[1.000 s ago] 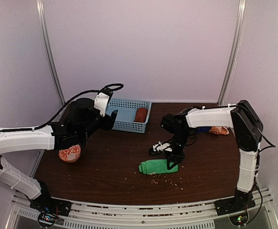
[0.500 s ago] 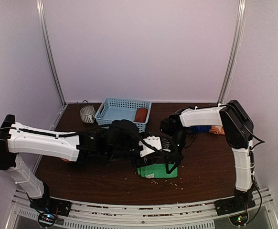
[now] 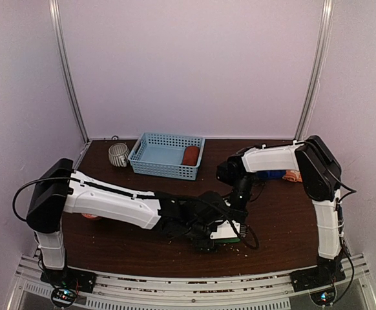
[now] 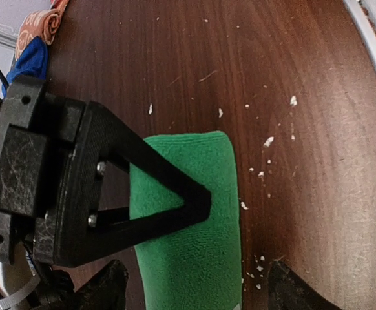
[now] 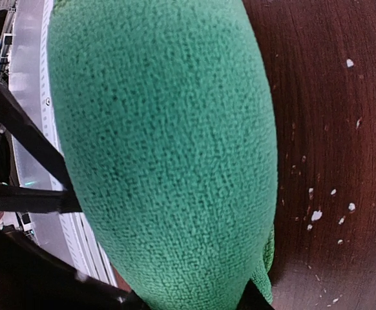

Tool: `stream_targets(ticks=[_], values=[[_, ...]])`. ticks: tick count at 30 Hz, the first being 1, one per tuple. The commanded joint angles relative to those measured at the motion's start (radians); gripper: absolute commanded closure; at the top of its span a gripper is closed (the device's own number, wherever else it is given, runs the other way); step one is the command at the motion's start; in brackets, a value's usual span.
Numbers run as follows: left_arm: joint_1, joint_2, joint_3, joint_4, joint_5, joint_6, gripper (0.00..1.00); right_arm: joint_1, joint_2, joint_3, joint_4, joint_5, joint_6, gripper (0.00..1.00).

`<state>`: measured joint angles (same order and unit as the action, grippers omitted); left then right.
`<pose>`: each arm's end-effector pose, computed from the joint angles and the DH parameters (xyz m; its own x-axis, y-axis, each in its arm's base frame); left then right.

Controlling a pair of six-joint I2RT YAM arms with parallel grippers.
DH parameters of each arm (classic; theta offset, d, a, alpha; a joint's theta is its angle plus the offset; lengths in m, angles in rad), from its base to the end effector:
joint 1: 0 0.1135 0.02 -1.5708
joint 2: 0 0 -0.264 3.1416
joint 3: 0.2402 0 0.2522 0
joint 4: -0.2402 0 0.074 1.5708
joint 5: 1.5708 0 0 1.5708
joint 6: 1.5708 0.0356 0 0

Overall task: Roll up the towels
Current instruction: Pick up the towel from the center of the board.

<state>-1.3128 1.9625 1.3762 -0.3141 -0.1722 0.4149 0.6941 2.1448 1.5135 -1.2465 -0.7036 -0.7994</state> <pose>0.1145 -0.4101 0.1865 0.1901 0.8362 -0.5145 0.9275 0.0188 0.3733 0.2665 0.2518 0.1426 -0.2688 -0.9350 -0.2315 -0.7606 0.0586 0.6466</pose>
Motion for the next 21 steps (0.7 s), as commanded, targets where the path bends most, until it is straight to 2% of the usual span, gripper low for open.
stream_targets(ticks=[1, 7, 14, 18, 21], values=[[0.0, 0.063, 0.057, 0.002, -0.087, 0.015, 0.24, 0.019, 0.101, -0.079, 0.08, 0.204, 0.023, 0.74], [0.0, 0.154, 0.122, -0.025, -0.142, 0.013, 0.25, 0.019, 0.093, -0.08, 0.085, 0.193, 0.023, 0.74], [0.0, 0.225, 0.166, -0.07, -0.2, -0.011, 0.32, 0.019, 0.075, -0.092, 0.088, 0.17, 0.015, 0.73], [0.0, 0.261, 0.189, -0.117, -0.2, -0.012, 0.45, 0.018, 0.058, -0.084, 0.077, 0.158, 0.001, 0.71], [0.001, 0.268, 0.183, -0.127, -0.206, -0.003, 0.58, 0.013, 0.014, -0.081, 0.051, 0.127, -0.024, 0.63]])
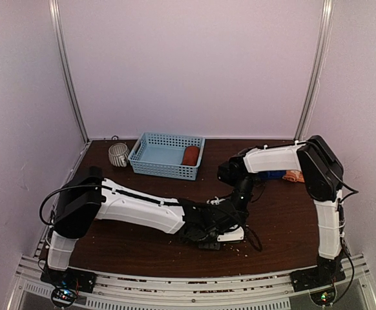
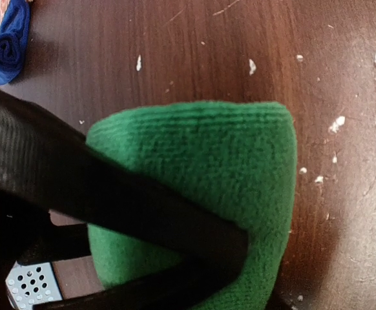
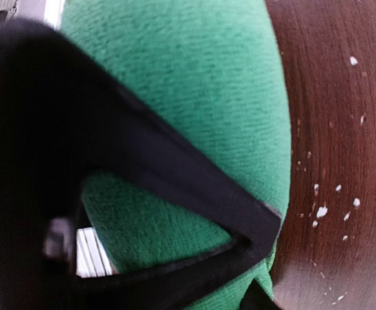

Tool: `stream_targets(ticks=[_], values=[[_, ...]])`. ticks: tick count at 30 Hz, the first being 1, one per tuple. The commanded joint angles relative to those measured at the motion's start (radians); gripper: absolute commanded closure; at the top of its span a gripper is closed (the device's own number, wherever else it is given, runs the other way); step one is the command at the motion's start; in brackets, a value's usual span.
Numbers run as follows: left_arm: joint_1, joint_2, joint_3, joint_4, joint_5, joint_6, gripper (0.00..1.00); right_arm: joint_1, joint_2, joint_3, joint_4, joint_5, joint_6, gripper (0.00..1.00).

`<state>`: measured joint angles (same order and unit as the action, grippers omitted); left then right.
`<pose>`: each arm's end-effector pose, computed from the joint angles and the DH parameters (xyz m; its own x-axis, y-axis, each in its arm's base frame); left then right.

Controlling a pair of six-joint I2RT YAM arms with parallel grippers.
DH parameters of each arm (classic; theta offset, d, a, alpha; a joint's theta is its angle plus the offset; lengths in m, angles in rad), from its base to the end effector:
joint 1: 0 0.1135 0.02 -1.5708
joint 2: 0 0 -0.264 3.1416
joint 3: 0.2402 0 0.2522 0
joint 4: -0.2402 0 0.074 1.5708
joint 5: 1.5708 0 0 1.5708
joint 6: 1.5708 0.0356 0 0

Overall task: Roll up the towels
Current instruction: Pick up the towel from the center of the board, then place the towel in the storage box.

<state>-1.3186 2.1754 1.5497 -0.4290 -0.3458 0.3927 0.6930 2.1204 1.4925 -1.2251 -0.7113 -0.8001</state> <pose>0.1257 -0.4393 0.1424 0.1322 0.9299 -0.3431 0.8862 0.0442 0.4612 0.2646 0.2499 0.1463 -0.2679 -0.9289 -0.2558 -0.7698 0.0467 0.6366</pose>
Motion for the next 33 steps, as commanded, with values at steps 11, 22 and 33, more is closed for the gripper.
stream_targets(ticks=[11, 22, 33], values=[[0.033, 0.006, 0.003, -0.034, 0.057, 0.001, 0.89, -0.255, -0.329, 0.117, 0.067, -0.025, 0.052, 0.0], [0.15, -0.158, 0.068, -0.042, 0.179, -0.134, 1.0, -0.574, -0.587, -0.313, 0.664, -0.183, 0.375, 0.0], [0.335, -0.163, 0.291, -0.117, -0.131, -0.274, 1.0, -0.599, -0.594, -0.325, 0.672, -0.186, 0.38, 0.0]])
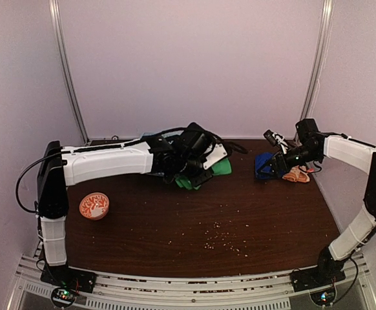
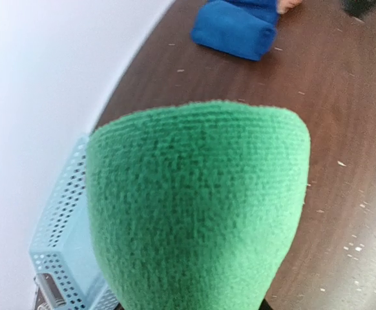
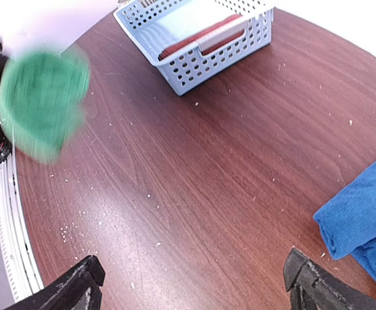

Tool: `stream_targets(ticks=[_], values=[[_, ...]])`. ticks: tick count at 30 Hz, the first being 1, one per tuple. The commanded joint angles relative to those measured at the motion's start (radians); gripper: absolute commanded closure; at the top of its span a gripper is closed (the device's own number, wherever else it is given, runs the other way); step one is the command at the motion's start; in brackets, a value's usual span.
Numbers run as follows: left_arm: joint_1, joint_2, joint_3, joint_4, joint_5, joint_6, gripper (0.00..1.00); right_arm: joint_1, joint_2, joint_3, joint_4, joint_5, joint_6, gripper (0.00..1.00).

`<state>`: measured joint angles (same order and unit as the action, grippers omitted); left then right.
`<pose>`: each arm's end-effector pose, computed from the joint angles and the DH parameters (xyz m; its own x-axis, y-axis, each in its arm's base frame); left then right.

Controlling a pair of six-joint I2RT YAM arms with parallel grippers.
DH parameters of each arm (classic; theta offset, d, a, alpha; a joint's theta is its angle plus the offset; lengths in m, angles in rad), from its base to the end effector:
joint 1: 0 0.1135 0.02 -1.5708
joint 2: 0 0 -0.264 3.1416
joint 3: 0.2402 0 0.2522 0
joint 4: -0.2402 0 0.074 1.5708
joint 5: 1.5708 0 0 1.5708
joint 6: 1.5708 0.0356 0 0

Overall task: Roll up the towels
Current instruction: Place the towel in the storage box.

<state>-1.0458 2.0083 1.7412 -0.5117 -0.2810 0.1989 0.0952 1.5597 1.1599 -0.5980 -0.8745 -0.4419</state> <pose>0.2396 -0.3939 0.2698 -0.2004 0.7247 -0.6592 0.7876 0.5194 0.3316 0.3145 0.0575 0.2560 -0.5530 -0.3283 -0.7658 -0.7871 0.5073 0.3509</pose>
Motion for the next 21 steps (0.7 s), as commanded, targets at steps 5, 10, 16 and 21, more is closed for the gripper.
stream_targets(ticks=[5, 10, 16, 21], values=[[0.16, 0.115, 0.31, -0.123, -0.392, -0.142, 1.0, -0.002, -0.023, 0.0, 0.041, -0.038, 0.02, 0.0], [0.261, 0.239, 0.465, -0.158, -0.46, -0.193, 1.0, -0.002, -0.009, -0.005, 0.038, -0.043, 0.018, 0.0], [0.343, 0.362, 0.533, -0.143, -0.423, -0.219, 1.0, -0.002, 0.024, 0.002, 0.018, -0.043, 0.008, 0.0], [0.391, 0.443, 0.55, -0.068, -0.393, -0.223, 1.0, -0.002, 0.032, 0.0, 0.014, -0.046, 0.002, 0.0]])
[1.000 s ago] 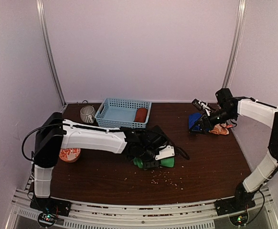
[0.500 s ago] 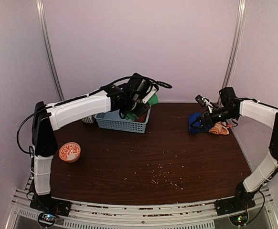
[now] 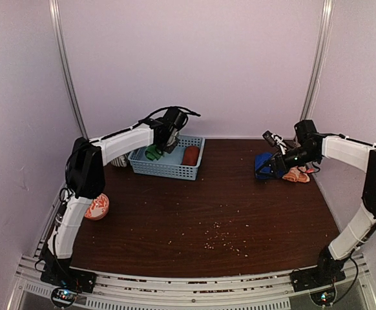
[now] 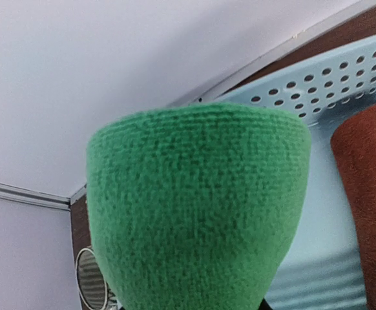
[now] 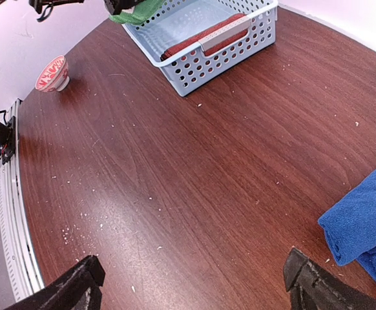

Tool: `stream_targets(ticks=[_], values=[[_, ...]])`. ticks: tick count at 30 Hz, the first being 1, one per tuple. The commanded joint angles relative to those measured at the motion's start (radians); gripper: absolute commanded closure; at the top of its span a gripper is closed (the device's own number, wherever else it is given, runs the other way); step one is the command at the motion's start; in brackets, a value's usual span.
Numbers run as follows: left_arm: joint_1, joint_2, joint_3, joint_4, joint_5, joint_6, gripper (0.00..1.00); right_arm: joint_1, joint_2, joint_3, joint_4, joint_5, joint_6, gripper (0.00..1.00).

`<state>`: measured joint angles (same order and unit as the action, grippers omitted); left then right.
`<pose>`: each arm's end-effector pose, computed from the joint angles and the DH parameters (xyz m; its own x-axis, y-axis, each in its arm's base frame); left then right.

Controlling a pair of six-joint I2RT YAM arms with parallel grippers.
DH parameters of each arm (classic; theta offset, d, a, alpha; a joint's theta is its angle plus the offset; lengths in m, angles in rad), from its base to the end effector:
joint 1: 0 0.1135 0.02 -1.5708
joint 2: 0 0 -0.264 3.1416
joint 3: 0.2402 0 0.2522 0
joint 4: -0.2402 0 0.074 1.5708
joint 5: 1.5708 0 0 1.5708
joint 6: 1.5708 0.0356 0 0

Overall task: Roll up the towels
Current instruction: Place the towel in the storage box.

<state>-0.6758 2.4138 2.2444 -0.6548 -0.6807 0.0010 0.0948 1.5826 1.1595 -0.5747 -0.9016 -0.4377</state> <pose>0.4336 -0.3189 0.2323 -0.5725 0.4600 -0.6787 0.1532 0.8732 0.4626 0.3191 0.0584 0.2509 -0.5533 -0.3167 -0.7704 -0.7911 0.4892 0.3671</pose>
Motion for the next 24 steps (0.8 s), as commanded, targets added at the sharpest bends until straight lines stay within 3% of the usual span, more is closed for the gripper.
stream_targets(ticks=[1, 7, 24], values=[[0.027, 0.055, 0.061, 0.086, 0.023, -0.024, 1.0, -0.001, 0.012, 0.0, -0.009, -0.018, -0.002, 0.0], [0.042, 0.165, 0.15, 0.095, 0.088, -0.019, 1.0, -0.002, 0.031, 0.005, -0.02, -0.02, -0.01, 0.0], [0.042, 0.249, 0.16, 0.124, 0.271, -0.171, 1.0, -0.003, 0.061, 0.012, -0.045, -0.03, -0.027, 0.0]])
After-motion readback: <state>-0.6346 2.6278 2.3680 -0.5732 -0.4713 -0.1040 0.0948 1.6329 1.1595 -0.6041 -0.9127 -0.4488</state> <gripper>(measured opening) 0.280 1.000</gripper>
